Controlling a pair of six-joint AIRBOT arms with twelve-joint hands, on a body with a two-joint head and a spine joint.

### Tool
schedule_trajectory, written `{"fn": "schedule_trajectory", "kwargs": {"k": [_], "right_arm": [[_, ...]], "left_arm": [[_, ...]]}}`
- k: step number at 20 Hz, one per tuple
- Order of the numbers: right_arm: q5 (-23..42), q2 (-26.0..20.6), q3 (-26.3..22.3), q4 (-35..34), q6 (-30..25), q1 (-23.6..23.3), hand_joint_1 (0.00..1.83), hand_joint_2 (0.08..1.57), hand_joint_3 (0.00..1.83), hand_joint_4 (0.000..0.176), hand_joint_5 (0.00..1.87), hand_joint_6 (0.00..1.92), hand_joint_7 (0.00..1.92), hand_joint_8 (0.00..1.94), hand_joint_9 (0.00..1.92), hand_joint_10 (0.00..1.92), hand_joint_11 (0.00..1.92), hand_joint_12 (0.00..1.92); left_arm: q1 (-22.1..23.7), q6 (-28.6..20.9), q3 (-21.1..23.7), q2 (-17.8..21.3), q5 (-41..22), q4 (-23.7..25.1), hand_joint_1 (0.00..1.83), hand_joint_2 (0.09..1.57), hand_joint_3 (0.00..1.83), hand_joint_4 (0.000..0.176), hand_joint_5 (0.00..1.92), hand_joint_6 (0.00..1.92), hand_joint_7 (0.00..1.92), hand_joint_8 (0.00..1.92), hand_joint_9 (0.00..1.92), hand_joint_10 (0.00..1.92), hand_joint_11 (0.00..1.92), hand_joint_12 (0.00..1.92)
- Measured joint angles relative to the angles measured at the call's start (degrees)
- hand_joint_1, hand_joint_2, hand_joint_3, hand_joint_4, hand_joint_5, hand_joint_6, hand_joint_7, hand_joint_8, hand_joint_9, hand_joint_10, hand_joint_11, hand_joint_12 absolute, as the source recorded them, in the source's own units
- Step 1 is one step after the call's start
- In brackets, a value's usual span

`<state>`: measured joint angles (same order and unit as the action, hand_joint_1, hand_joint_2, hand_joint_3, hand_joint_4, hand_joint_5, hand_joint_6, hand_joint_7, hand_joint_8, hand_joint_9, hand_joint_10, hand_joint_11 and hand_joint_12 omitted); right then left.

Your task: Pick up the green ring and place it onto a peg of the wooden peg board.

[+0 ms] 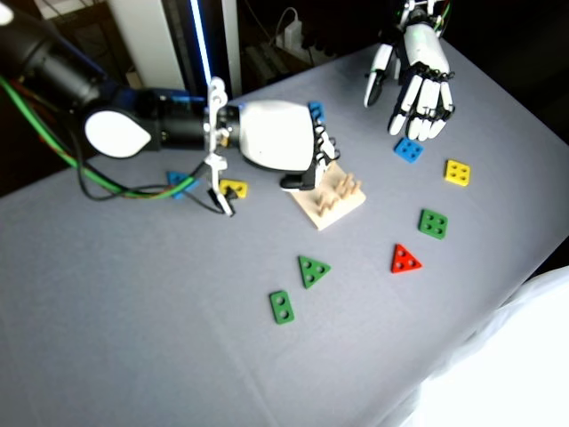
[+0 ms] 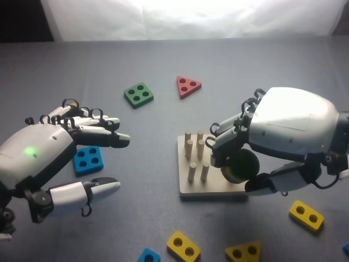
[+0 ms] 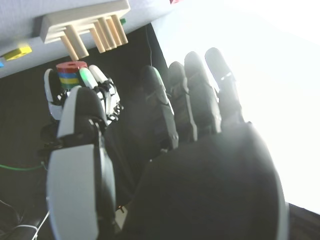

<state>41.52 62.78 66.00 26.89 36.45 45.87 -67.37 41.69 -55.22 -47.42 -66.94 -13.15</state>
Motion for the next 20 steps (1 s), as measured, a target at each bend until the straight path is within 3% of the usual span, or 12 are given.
{"fn": "schedule_trajectory", "kwargs": {"k": [2,4,6,9,20], "right_arm": [[0.00,0.42,0.37,-0.07,-0.02,-0.39,1.17,1.12,0.00,0.000,0.96,1.00,0.81,1.84,1.19,1.92,1.38,1.92],[-0.37,0.59,0.50,-0.07,-0.02,-0.63,1.17,1.11,0.00,0.000,0.98,0.99,0.81,1.88,1.20,1.92,1.39,1.92],[-0.44,0.94,0.76,-0.02,-0.02,-0.68,1.17,1.11,0.00,0.000,0.98,0.99,0.84,1.77,1.18,1.92,1.37,1.92],[-0.50,1.49,1.09,-0.07,-0.02,-0.70,1.17,1.11,0.00,0.000,0.98,0.98,0.80,1.94,1.26,1.92,1.44,1.92],[-2.10,2.34,1.42,0.57,0.02,-1.11,1.17,1.13,0.00,0.000,0.95,1.03,0.77,1.88,1.24,1.92,1.43,1.92]], "left_arm": [[-0.02,-0.04,0.00,0.00,0.00,0.07,0.86,1.12,0.00,0.000,0.73,0.00,0.45,0.00,0.40,0.00,0.00,0.88],[0.00,-0.07,0.00,0.00,-0.02,0.04,0.88,1.12,0.00,0.000,0.74,0.00,0.46,0.00,0.40,0.00,0.00,0.87],[-0.02,-0.09,0.00,0.00,-0.07,0.00,0.85,1.12,0.00,0.000,0.75,0.00,0.46,0.00,0.40,0.00,0.00,0.87],[0.00,-0.17,0.00,0.00,-0.22,-0.04,0.86,1.12,0.00,0.000,0.76,0.00,0.47,0.00,0.41,0.00,0.00,0.90],[-0.20,-0.28,0.00,-0.31,-0.46,-0.07,0.83,1.13,0.00,0.000,0.75,0.00,0.46,0.00,0.39,0.00,0.00,0.78]]}}
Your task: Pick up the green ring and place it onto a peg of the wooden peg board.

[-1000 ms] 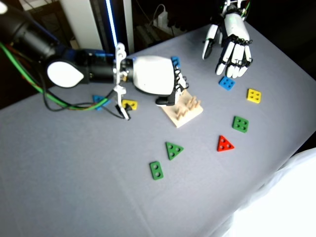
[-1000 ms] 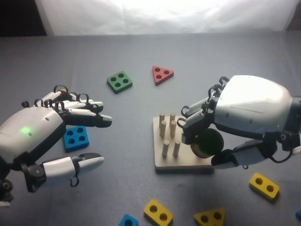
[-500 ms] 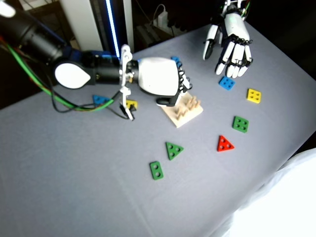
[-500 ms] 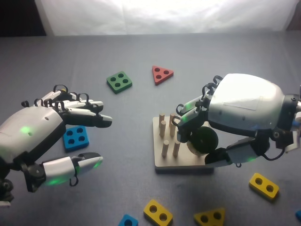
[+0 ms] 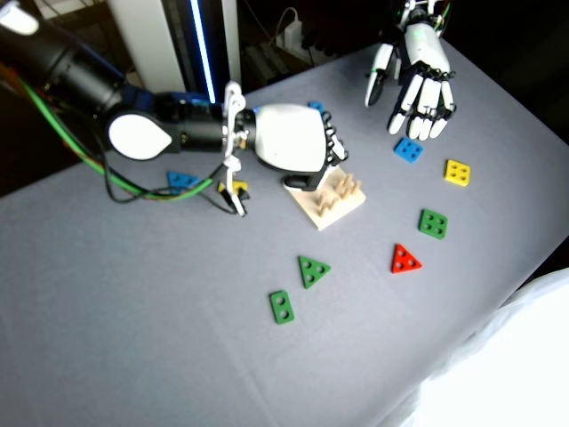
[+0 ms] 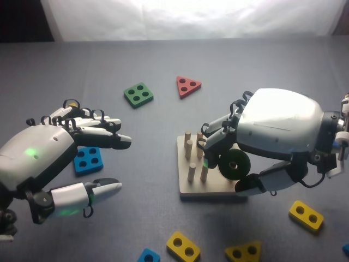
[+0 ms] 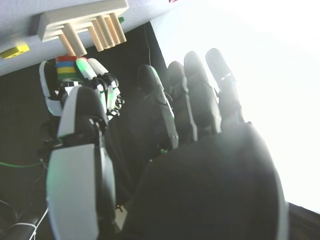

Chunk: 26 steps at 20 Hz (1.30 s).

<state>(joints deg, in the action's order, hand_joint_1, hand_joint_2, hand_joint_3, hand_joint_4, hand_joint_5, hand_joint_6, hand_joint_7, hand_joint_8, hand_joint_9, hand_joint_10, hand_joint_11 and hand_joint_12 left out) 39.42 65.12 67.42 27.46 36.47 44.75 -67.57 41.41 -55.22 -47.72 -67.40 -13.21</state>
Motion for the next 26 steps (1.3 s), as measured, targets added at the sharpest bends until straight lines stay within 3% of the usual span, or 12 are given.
{"fn": "schedule_trajectory", "kwargs": {"k": [2,5,7,10,11,12,13,15,17,20,25,26], "right_arm": [[-0.07,0.00,0.00,-0.35,-0.02,0.00,1.17,1.12,0.00,0.000,0.96,1.02,0.80,1.87,1.27,1.92,1.45,1.92],[-0.17,0.00,-0.02,-0.42,0.00,0.00,1.17,1.14,0.00,0.000,0.93,1.06,0.88,1.67,1.23,1.92,1.40,1.92],[-0.15,-0.02,-0.02,-0.50,-0.02,0.00,1.15,1.18,0.01,0.000,0.85,1.19,0.86,1.68,1.18,1.91,1.34,1.92],[-0.74,-0.31,0.11,-1.88,0.24,0.00,1.17,1.14,0.00,0.000,0.94,1.05,0.78,1.93,1.22,1.92,1.42,1.92],[-0.85,-0.52,0.22,-2.25,0.52,0.02,1.18,1.12,0.00,0.000,0.98,0.98,0.79,1.94,1.22,1.92,1.42,1.92],[-0.87,-0.72,0.44,-2.75,0.70,0.00,1.18,1.11,0.00,0.000,0.99,0.96,0.82,1.78,1.17,1.92,1.33,1.92],[-0.96,-0.76,0.63,-3.45,0.83,0.00,1.18,1.10,0.00,0.000,1.02,0.91,0.91,1.55,1.16,1.84,1.27,1.92],[-1.16,-0.76,1.31,-4.09,0.55,0.00,1.28,1.08,0.00,0.000,1.10,0.60,1.06,1.14,1.21,1.32,1.17,1.61],[-1.11,-0.72,2.32,-4.09,-1.40,0.02,1.28,1.03,0.00,0.000,1.15,0.63,1.22,0.73,1.28,0.96,1.17,1.40],[-1.14,-0.70,2.99,-4.00,-1.86,0.00,1.28,1.03,0.00,0.000,1.21,0.46,1.18,0.85,1.24,0.93,1.10,1.35],[-1.33,-0.11,3.34,-3.32,-2.03,0.02,1.26,1.06,0.00,0.000,1.07,0.77,1.17,0.80,1.26,0.80,1.11,1.26],[-1.42,-0.11,3.34,-3.32,-2.05,0.02,1.26,1.05,0.00,0.000,1.07,0.77,1.19,0.76,1.28,0.73,1.12,1.21]], "left_arm": [[-0.24,-0.17,0.00,0.00,-0.20,-0.17,0.82,1.13,0.00,0.000,0.76,0.00,0.46,0.00,0.38,0.00,0.00,0.80],[-0.28,-0.22,0.00,0.00,-0.26,-0.28,0.83,1.13,0.00,0.000,0.75,0.00,0.46,0.00,0.38,0.00,0.00,0.80],[-0.28,-0.33,0.00,0.00,-0.31,-0.26,0.83,1.14,0.00,0.000,0.75,0.00,0.45,0.00,0.37,0.00,0.00,0.75],[-0.28,-0.37,0.00,0.00,-0.35,-0.28,0.82,1.13,0.00,0.000,0.75,0.00,0.47,0.00,0.40,0.01,0.00,0.89],[-0.28,-0.37,0.00,0.00,-0.35,-0.28,0.83,1.13,0.00,0.000,0.75,0.00,0.48,0.00,0.40,0.01,0.00,0.88],[-0.28,-0.39,0.00,0.00,-0.35,-0.28,0.83,1.13,0.00,0.000,0.75,0.00,0.47,0.00,0.40,0.00,0.00,0.84],[-0.28,-0.39,0.00,0.00,-0.35,-0.28,0.82,1.14,0.00,0.000,0.75,0.00,0.47,0.00,0.39,0.00,0.00,0.84],[-0.28,-0.42,0.00,0.00,-0.37,-0.26,0.83,1.14,0.00,0.000,0.75,0.00,0.48,0.00,0.40,0.00,0.00,0.85],[-0.28,-0.44,0.00,0.00,-0.37,-0.31,0.84,1.13,0.00,0.000,0.76,0.00,0.48,0.00,0.41,0.00,0.00,0.88],[-0.28,-0.57,0.00,0.00,-0.37,-0.28,0.85,1.14,0.00,0.000,0.74,0.00,0.46,0.00,0.38,0.00,0.00,0.81],[-0.28,-0.59,0.00,0.00,-0.39,-0.28,0.84,1.13,0.00,0.000,0.75,0.00,0.47,0.00,0.41,0.01,0.00,0.97],[-0.28,-0.59,0.00,0.00,-0.42,-0.28,0.82,1.14,0.00,0.000,0.75,0.00,0.45,0.00,0.38,0.01,0.00,0.89]]}}
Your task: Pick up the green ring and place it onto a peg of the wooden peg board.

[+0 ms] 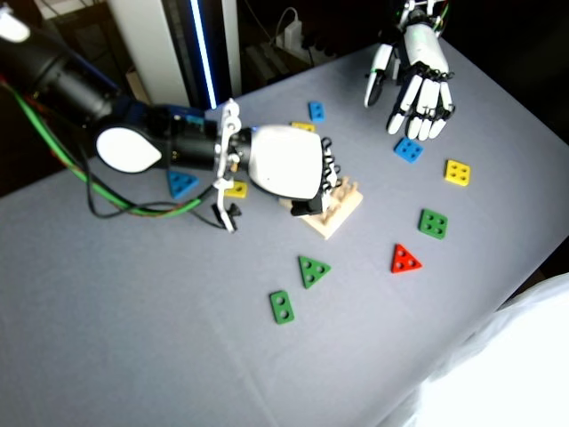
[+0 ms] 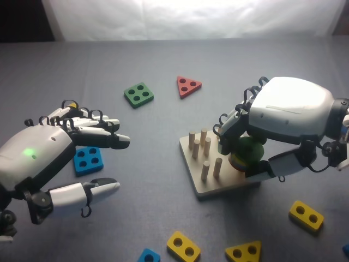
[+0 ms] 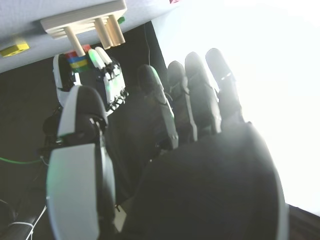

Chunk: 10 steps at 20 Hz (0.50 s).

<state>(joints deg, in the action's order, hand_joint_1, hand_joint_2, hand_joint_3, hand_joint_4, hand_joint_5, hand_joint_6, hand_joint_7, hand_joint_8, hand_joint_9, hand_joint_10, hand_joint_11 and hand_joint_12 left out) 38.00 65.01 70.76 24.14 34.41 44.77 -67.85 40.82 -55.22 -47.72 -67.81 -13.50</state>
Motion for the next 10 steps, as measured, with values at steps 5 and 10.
{"fn": "schedule_trajectory", "kwargs": {"k": [5,10], "right_arm": [[-0.26,0.11,0.00,0.04,-0.09,0.00,1.34,1.10,0.00,0.000,0.84,0.34,1.00,1.02,1.05,0.78,0.91,1.34],[-0.63,0.22,0.07,0.07,-0.15,0.00,1.12,0.96,0.00,0.016,0.39,0.00,0.42,0.00,0.53,0.06,0.29,0.93]], "left_arm": [[-0.20,-0.02,0.00,0.00,-0.09,-0.04,0.80,1.14,0.00,0.000,0.75,0.00,0.47,0.01,0.41,0.01,0.00,0.94],[-0.24,-0.04,0.00,0.00,-0.42,-0.17,0.71,1.17,0.00,0.000,0.75,0.00,0.47,0.00,0.39,0.00,0.00,0.86]]}}
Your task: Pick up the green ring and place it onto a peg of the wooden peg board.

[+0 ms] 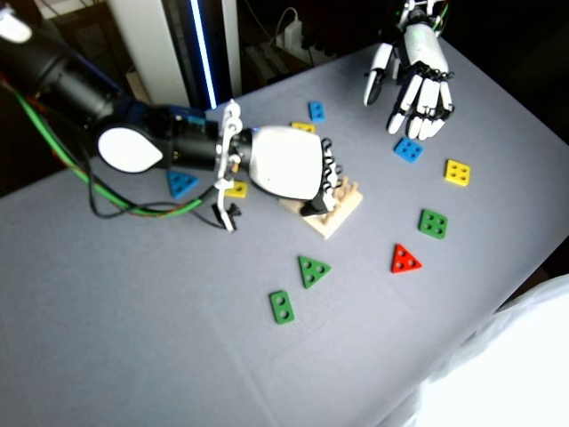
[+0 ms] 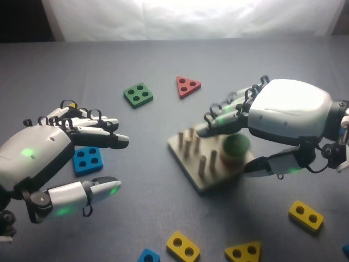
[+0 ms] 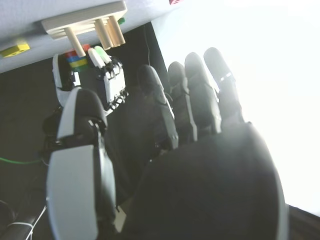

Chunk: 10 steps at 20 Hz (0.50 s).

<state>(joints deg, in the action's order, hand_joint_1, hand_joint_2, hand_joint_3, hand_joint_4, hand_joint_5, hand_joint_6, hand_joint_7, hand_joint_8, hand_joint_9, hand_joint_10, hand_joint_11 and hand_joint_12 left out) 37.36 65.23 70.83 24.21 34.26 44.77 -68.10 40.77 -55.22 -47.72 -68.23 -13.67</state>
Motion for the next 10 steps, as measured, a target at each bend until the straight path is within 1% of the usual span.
{"fn": "schedule_trajectory", "kwargs": {"k": [1,2,3,4,5,6,7,8,9,10], "right_arm": [[0.04,0.00,0.04,-0.13,0.00,0.00,1.11,0.95,0.00,0.025,0.37,0.00,0.42,0.00,0.53,0.03,0.25,0.98],[0.04,0.00,0.07,-0.13,0.00,0.00,1.11,0.95,0.00,0.024,0.36,0.00,0.42,0.00,0.53,0.02,0.22,0.98],[0.02,0.00,0.04,-0.04,0.00,0.00,1.10,0.95,0.00,0.032,0.35,0.00,0.41,0.00,0.51,0.01,0.21,0.98],[0.02,0.00,0.04,0.00,0.00,0.00,1.10,0.95,0.00,0.033,0.34,0.00,0.40,0.00,0.51,0.01,0.19,1.01],[0.04,0.00,0.04,-0.15,-0.04,0.00,1.09,0.96,0.00,0.028,0.34,0.00,0.39,0.00,0.49,0.00,0.15,1.05],[0.07,0.00,0.04,-0.44,-0.24,0.00,1.07,0.96,0.00,0.019,0.34,0.00,0.39,0.00,0.48,0.00,0.13,1.05],[0.13,0.00,-0.04,-0.81,-0.39,0.00,1.07,0.97,0.00,0.028,0.33,0.00,0.37,0.00,0.47,0.00,0.11,1.08],[0.61,0.00,-0.35,-1.70,-0.39,0.00,1.06,0.97,0.00,0.030,0.34,0.00,0.37,0.00,0.45,0.00,0.07,1.07],[1.33,-0.39,-0.94,-2.67,-0.42,0.00,1.04,0.96,0.00,0.025,0.36,0.00,0.40,0.00,0.46,0.00,0.08,1.04],[4.07,-2.71,-2.99,-3.41,-0.66,0.28,1.00,0.97,0.00,0.023,0.36,0.00,0.41,0.00,0.43,0.00,0.01,1.07]], "left_arm": [[0.00,-0.15,0.00,0.00,0.00,0.00,0.72,1.17,0.00,0.002,0.75,0.00,0.47,0.00,0.39,0.00,0.00,0.83],[0.00,-0.15,0.00,0.00,0.00,-0.02,0.72,1.17,0.00,0.008,0.74,0.00,0.47,0.00,0.40,0.00,0.00,0.86],[0.00,-0.17,0.00,0.00,0.02,-0.11,0.72,1.17,0.00,0.003,0.75,0.00,0.47,0.00,0.40,0.00,0.00,0.88],[-0.04,-0.28,0.00,0.00,-0.04,-0.13,0.71,1.17,0.00,0.003,0.74,0.00,0.47,0.00,0.40,0.00,0.00,0.91],[-0.15,-0.39,0.00,0.00,-0.20,-0.11,0.70,1.17,0.00,0.004,0.74,0.00,0.47,0.00,0.40,0.00,0.00,0.95],[-0.35,-0.52,0.00,0.00,-0.48,-0.07,0.70,1.17,0.00,0.004,0.75,0.00,0.47,0.00,0.41,0.00,0.00,0.96],[-0.37,-0.57,0.00,0.00,-0.39,-0.22,0.70,1.17,0.00,0.002,0.75,0.00,0.47,0.00,0.41,0.00,0.00,0.94],[-0.39,-0.63,0.00,0.00,-0.55,-0.31,0.73,1.16,0.00,0.000,0.76,0.00,0.48,0.00,0.42,0.01,0.00,0.97],[-0.39,-0.66,0.00,0.00,-0.72,-0.35,0.77,1.15,0.00,0.000,0.77,0.01,0.50,0.01,0.43,0.01,0.00,0.98],[-0.44,-0.79,0.00,0.00,-1.22,-0.39,0.80,1.14,0.00,0.000,0.78,0.00,0.50,0.00,0.43,0.01,0.00,1.02]]}}
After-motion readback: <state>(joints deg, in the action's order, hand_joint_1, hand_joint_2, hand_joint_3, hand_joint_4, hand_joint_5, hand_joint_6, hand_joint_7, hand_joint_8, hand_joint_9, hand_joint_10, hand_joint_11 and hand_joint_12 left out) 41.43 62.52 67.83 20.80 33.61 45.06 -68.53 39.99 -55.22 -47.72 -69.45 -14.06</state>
